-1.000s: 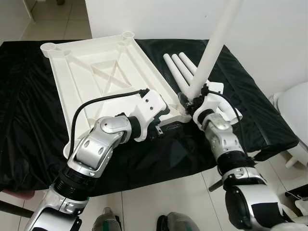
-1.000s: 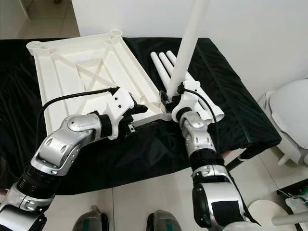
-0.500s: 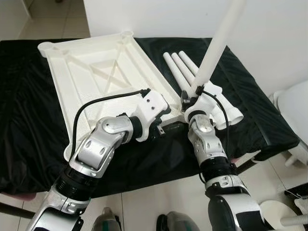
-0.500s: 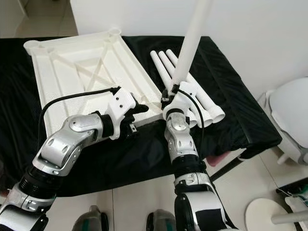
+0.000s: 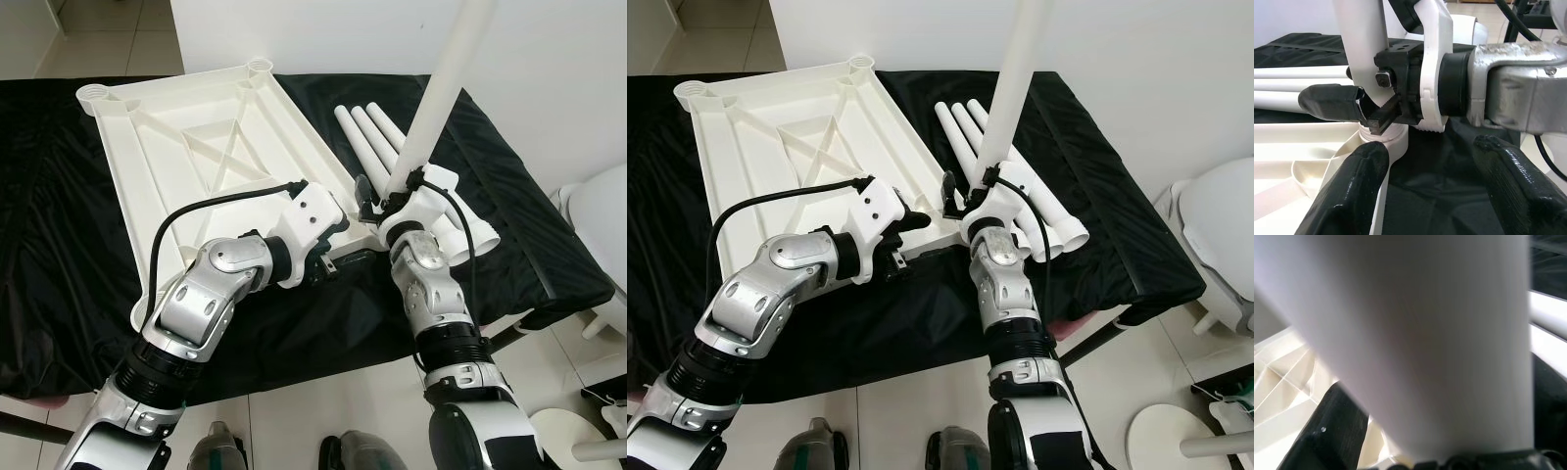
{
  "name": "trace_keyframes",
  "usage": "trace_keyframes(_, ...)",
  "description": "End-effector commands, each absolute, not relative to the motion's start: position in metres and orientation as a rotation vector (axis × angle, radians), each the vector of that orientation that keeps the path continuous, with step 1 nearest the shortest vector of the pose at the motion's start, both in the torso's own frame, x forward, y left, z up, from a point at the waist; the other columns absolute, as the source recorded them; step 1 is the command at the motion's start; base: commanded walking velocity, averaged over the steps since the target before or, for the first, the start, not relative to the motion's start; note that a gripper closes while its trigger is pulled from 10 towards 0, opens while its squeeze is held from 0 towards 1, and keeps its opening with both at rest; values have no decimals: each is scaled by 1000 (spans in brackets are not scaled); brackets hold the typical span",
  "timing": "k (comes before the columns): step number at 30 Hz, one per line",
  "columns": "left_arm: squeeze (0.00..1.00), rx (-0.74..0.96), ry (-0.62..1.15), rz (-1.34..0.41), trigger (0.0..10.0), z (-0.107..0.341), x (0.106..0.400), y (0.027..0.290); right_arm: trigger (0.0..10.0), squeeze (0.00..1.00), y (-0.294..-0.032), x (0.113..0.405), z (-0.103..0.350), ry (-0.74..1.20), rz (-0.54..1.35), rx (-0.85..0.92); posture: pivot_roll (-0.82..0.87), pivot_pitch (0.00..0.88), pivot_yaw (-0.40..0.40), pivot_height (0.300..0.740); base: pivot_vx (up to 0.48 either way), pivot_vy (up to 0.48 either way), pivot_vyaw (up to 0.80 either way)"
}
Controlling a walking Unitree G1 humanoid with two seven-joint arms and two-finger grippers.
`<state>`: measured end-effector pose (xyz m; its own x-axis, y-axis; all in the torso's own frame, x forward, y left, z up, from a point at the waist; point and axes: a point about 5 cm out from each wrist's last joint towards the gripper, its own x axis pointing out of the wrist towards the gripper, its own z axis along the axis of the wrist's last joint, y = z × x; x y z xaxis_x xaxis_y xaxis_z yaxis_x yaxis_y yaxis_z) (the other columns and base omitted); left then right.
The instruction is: Building children table
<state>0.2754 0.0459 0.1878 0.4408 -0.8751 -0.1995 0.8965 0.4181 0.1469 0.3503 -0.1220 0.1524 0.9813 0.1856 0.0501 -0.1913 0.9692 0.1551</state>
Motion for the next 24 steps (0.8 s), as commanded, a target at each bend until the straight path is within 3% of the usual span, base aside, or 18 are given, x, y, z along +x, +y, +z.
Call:
trace_keyframes(1,0,256,96,-1086,10000,186,276,45,10000,0,-120,348,149,-16,250,161,-41,0,-58,740,0,0,0)
trace_keyframes(4,0,257,95,-1087,10000,186,276,45,10000,0,-139,348,148,-21,377,57,-43,0,-54,740,0,0,0)
trace_keyframes(12,0,257,97,-1091,10000,187,276,46,10000,0,-175,355,147,-24,460,-84,-48,0,-45,740,0,0,0)
trace_keyframes(24,0,261,96,-1089,10000,188,277,47,10000,0,-173,363,148,-9,587,-118,-44,0,-38,740,0,0,0)
